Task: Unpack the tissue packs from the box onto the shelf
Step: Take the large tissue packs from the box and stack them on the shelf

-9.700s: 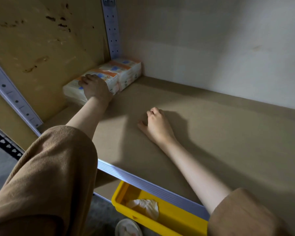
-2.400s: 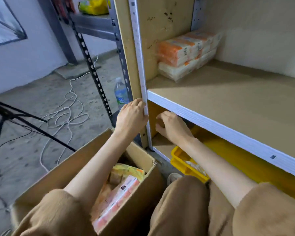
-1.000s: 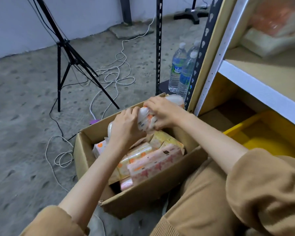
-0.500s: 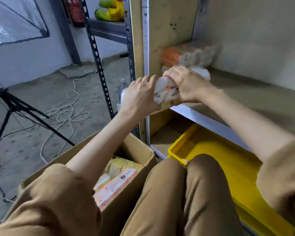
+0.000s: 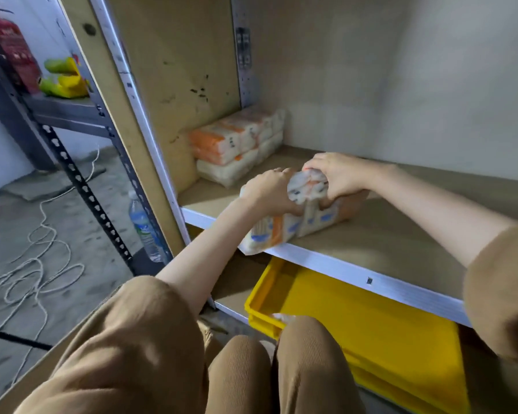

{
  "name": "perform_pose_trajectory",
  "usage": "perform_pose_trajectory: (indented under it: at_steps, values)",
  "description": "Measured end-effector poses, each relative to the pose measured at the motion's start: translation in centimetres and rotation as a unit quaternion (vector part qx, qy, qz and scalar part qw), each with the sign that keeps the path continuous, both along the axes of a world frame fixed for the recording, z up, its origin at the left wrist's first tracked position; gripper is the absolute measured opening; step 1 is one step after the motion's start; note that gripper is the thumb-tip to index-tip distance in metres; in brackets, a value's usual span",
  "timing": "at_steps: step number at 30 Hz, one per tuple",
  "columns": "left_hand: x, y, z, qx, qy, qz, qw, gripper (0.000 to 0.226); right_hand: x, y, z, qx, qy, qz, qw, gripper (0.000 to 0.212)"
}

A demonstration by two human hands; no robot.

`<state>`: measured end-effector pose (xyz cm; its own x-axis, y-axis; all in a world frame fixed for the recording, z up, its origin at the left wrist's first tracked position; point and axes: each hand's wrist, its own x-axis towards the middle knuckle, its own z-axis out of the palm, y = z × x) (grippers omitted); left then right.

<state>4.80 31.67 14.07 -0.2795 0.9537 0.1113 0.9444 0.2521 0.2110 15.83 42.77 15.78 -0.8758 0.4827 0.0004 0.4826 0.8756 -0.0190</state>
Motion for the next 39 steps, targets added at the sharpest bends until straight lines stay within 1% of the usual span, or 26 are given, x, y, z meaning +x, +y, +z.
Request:
perform_pose_trajectory:
  at_steps: [3, 5, 8, 11, 14, 17, 20, 22, 24, 26, 27, 28, 30, 31, 33, 36, 39]
  values:
    - [-1.7, 1.4, 0.5, -0.045, -0.027, -0.007, 0.999, 0.076, -0.7, 1.3, -0.5, -0.031, 0.011, -0.001, 0.999, 0.073]
    - [-3.2, 2.0, 0.3, -0.058, -0.043, 0.003, 0.997, 0.073, -1.2, 1.8, -0.8, -0.039, 0.025, -0.002, 0.999, 0.075]
    - [-4.7, 2.8, 0.0, -0.023, -0.048, 0.030, 0.998, 0.078, -1.1, 2.5, -1.8, -0.023, 0.086, -0.012, 0.996, 0.064]
    - [-5.9, 3.7, -0.1, -0.007, -0.051, 0.045, 0.998, 0.072, 0.1, 2.4, -3.4, -0.007, 0.134, -0.030, 0.990, 0.056]
    - [-7.5, 4.5, -0.2, -0.006, -0.034, 0.067, 0.997, 0.059, 1.6, 1.7, -5.7, -0.024, 0.192, -0.041, 0.980, 0.043]
    - [-8.9, 4.8, -1.2, -0.013, -0.049, 0.088, 0.995, 0.048, 2.5, 0.7, -8.2, -0.061, 0.173, -0.085, 0.979, 0.038]
    - [-9.5, 4.6, -2.6, -0.026, -0.141, 0.113, 0.983, 0.044, 2.1, -0.2, -10.2, -0.117, 0.117, -0.105, 0.981, 0.041]
    - [-9.4, 4.2, -3.2, 0.000, -0.180, 0.129, 0.975, 0.043, 1.2, -0.5, -11.3, -0.140, 0.104, -0.119, 0.977, 0.040]
    - [-8.8, 3.4, -3.5, 0.058, -0.156, 0.139, 0.976, 0.043, 0.2, -0.7, -12.1, -0.158, 0.108, -0.141, 0.971, 0.042]
    - [-7.2, 2.2, -4.2, 0.095, -0.120, 0.120, 0.981, 0.046, -0.7, -0.9, -12.6, -0.173, 0.103, -0.155, 0.967, 0.051]
    - [-6.3, 1.6, -4.6, 0.087, -0.108, 0.094, 0.986, 0.051, -1.1, -1.0, -12.7, -0.175, 0.100, -0.156, 0.967, 0.057]
    - [-5.4, 1.0, -5.0, 0.057, -0.092, 0.067, 0.992, 0.062, -1.4, -1.0, -12.6, -0.174, 0.098, -0.156, 0.967, 0.062]
    - [-4.6, 0.4, -6.1, -0.015, -0.014, 0.037, 0.999, 0.086, -2.0, -1.0, -12.5, -0.164, 0.090, -0.158, 0.970, 0.066]
    - [-4.7, 0.5, -6.5, -0.023, 0.025, 0.035, 0.999, 0.089, -2.2, -0.9, -12.4, -0.158, 0.085, -0.162, 0.970, 0.067]
    - [-5.2, 0.8, -6.7, 0.001, 0.065, 0.044, 0.997, 0.079, -2.5, -0.9, -12.4, -0.149, 0.076, -0.164, 0.972, 0.067]
    - [-5.0, 1.5, -6.0, 0.024, 0.089, 0.059, 0.994, 0.066, -3.0, -0.7, -12.4, -0.140, 0.067, -0.166, 0.974, 0.071]
    - [-5.0, 2.6, -4.2, 0.049, 0.113, 0.088, 0.988, 0.057, -4.1, 0.0, -12.3, -0.134, 0.036, -0.169, 0.976, 0.073]
